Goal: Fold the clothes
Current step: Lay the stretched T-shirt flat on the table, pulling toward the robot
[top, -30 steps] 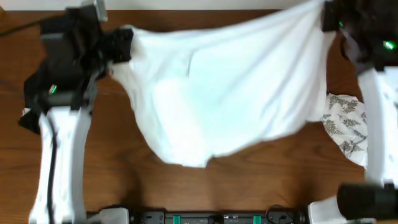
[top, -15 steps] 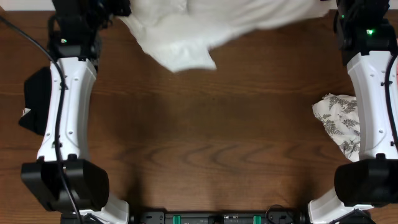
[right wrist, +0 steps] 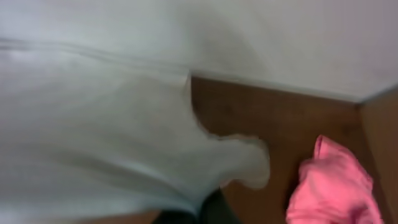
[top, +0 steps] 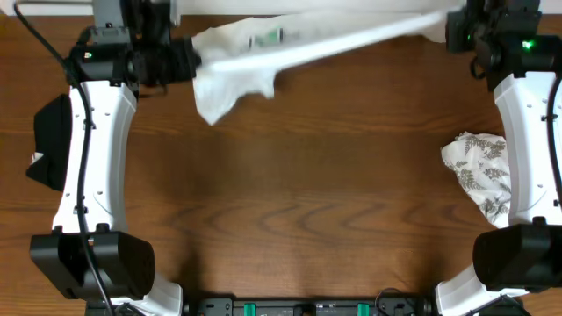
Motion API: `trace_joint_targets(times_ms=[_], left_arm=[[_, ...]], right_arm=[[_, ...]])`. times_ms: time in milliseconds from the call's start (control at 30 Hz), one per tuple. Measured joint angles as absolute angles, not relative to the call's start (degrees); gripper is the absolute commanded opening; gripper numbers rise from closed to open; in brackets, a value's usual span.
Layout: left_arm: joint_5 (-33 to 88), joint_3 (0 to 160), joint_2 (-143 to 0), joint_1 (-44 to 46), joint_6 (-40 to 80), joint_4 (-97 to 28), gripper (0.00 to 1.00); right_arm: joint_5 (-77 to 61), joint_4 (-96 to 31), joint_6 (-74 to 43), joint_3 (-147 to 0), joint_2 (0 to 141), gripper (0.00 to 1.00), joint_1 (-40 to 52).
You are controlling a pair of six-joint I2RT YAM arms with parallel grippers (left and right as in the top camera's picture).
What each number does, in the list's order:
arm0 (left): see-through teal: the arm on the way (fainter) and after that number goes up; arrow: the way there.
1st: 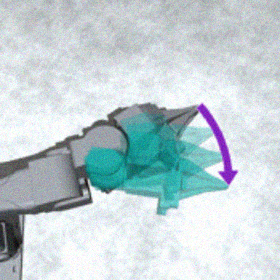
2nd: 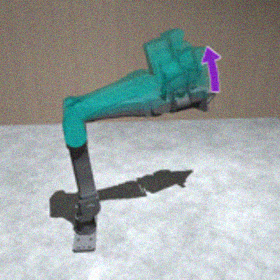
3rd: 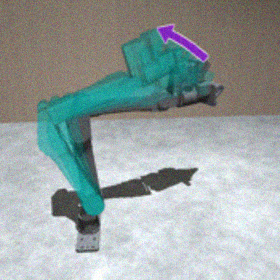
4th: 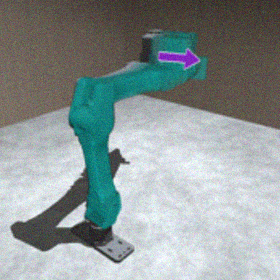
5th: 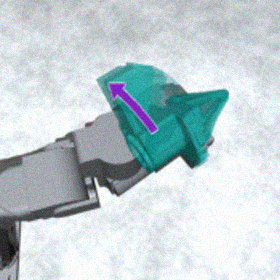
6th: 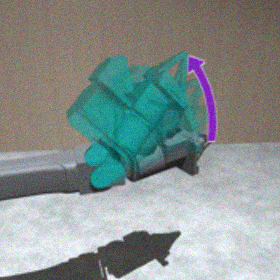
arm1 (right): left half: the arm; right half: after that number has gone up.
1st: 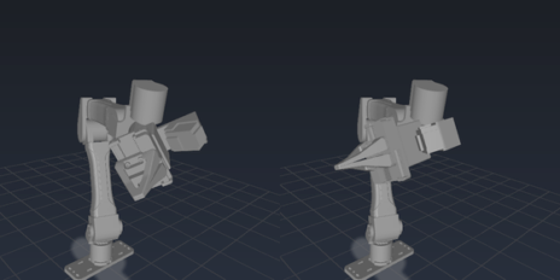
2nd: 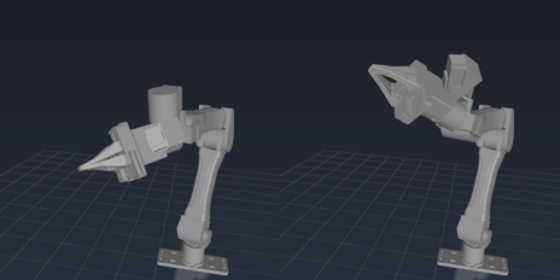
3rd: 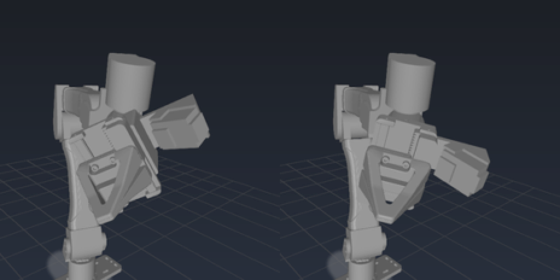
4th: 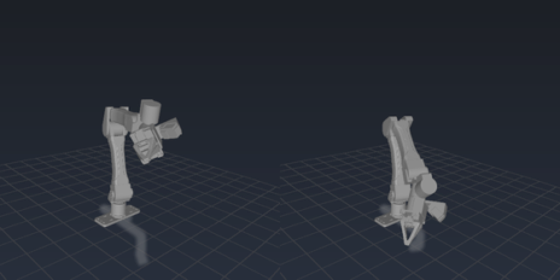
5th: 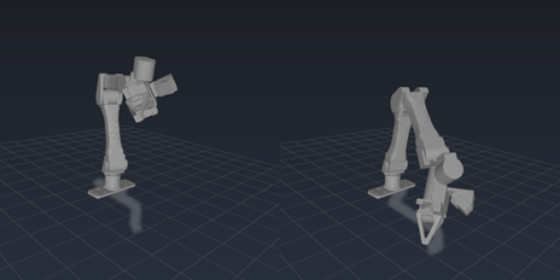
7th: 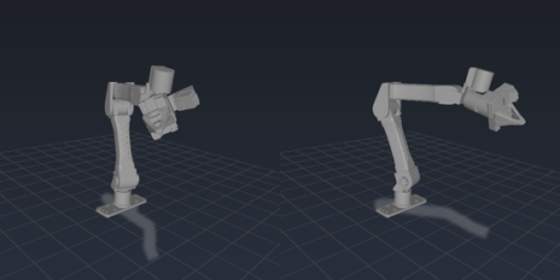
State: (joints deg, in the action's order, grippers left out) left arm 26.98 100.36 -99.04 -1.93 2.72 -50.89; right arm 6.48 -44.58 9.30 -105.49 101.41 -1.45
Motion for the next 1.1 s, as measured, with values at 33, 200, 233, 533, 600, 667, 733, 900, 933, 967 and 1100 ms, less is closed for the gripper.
trace_joint_targets(times_ms=[33, 200, 233, 533, 600, 667, 733, 900, 933, 967, 1100], left_arm=[[26.94, 100.05, -99.04, -1.93, 2.72, -53.71, 0.06], [26.81, 98.87, -99.04, -1.93, 2.70, -64.27, 0.11], [26.81, 98.45, -99.04, -1.93, 2.68, -66.39, 0.17], [26.59, 92.99, -99.04, -2.04, 2.31, -76.18, 0.57], [26.57, 91.07, -99.04, -2.04, 2.28, -77.45, 0.57], [26.57, 89.41, -99.04, -2.04, 2.28, -78.15, 0.57], [26.57, 87.68, -99.04, -2.04, 2.31, -78.46, 0.56], [26.55, 85.65, -99.07, -2.04, 2.28, -78.72, 0.56], [26.57, 85.58, -99.07, -2.04, 2.28, -78.83, 0.56], [26.57, 85.58, -99.07, -2.04, 2.28, -78.89, 0.57], [26.57, 85.56, -99.04, -2.04, 2.31, -78.74, 0.57]], right_arm=[[6.48, -47.75, 9.28, -105.51, 101.38, 0.01, -1.45], [5.69, -64.77, 9.28, -105.51, 101.38, 0.01, -1.67], [4.99, -68.18, 9.26, -105.47, 101.38, 0.01, -1.69], [0.97, -89.76, 6.00, -104.71, 101.36, 0.03, -1.80], [0.10, -91.74, 5.08, -104.01, 101.34, 0.03, -1.80], [-1.23, -93.47, 4.47, -102.89, 101.34, 0.02, -1.80], [-2.55, -94.76, 4.05, -101.58, 101.34, 0.01, -1.80], [-4.71, -95.48, 3.53, -96.95, 101.30, 0.01, -1.80], [-4.93, -95.55, 3.49, -95.79, 101.30, 0.01, -1.80], [-5.17, -95.53, 3.29, -94.43, 101.30, 0.01, -1.80], [-5.63, -95.37, 1.80, -88.95, 101.27, 0.01, -1.80]])
